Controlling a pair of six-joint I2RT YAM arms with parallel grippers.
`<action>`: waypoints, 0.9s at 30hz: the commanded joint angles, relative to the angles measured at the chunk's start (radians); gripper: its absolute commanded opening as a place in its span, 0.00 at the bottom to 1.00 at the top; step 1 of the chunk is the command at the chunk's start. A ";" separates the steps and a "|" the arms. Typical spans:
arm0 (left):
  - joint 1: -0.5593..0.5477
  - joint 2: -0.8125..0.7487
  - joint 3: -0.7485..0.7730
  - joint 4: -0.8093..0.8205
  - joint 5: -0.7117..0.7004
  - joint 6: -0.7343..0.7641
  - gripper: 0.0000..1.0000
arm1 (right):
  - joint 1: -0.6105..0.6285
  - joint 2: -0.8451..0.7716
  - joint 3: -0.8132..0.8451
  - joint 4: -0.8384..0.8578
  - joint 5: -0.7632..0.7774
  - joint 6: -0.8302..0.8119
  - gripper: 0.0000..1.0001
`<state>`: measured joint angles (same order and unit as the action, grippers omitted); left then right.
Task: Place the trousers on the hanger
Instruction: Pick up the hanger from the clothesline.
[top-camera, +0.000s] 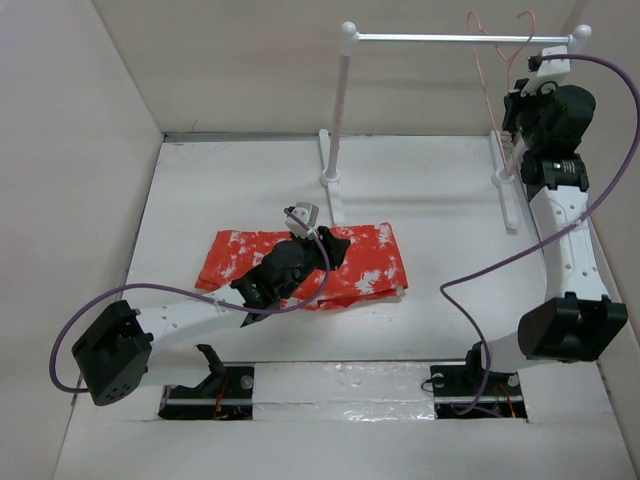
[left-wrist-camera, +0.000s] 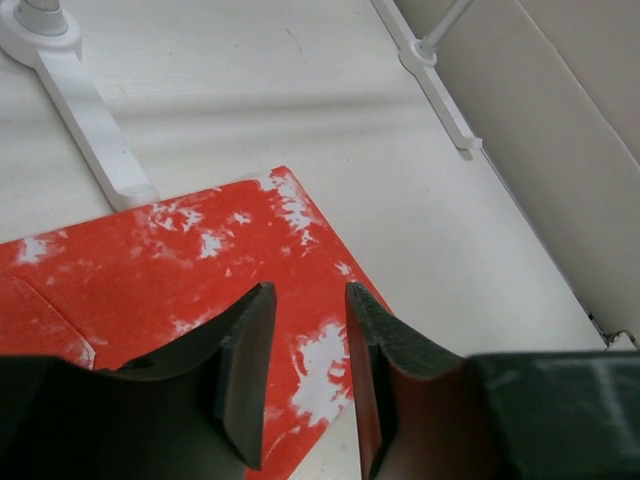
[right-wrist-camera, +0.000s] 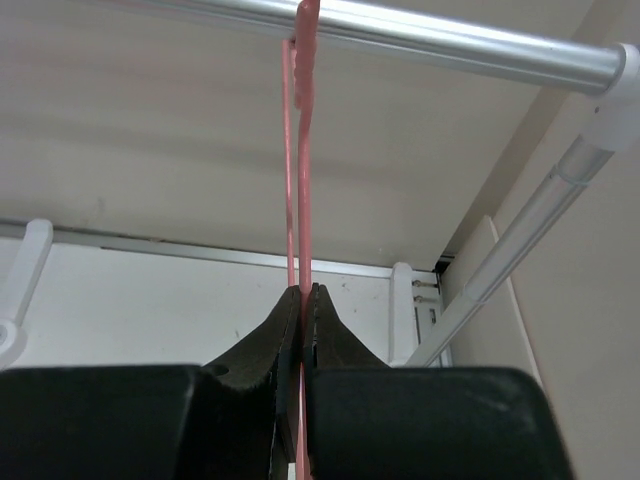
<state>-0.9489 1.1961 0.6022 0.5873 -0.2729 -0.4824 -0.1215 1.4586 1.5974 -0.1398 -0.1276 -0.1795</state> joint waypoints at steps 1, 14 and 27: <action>-0.004 -0.003 0.021 0.052 0.018 -0.004 0.34 | 0.014 -0.041 -0.087 0.089 0.066 0.009 0.00; -0.004 0.039 0.100 0.059 0.081 0.005 0.44 | 0.057 -0.211 -0.361 0.175 0.082 0.038 0.00; -0.037 0.391 0.579 -0.076 0.051 0.056 0.48 | 0.333 -0.421 -0.792 0.075 0.197 0.124 0.00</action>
<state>-0.9825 1.5295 1.0840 0.5339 -0.1886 -0.4652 0.1932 1.0870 0.8330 -0.0685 0.0162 -0.0883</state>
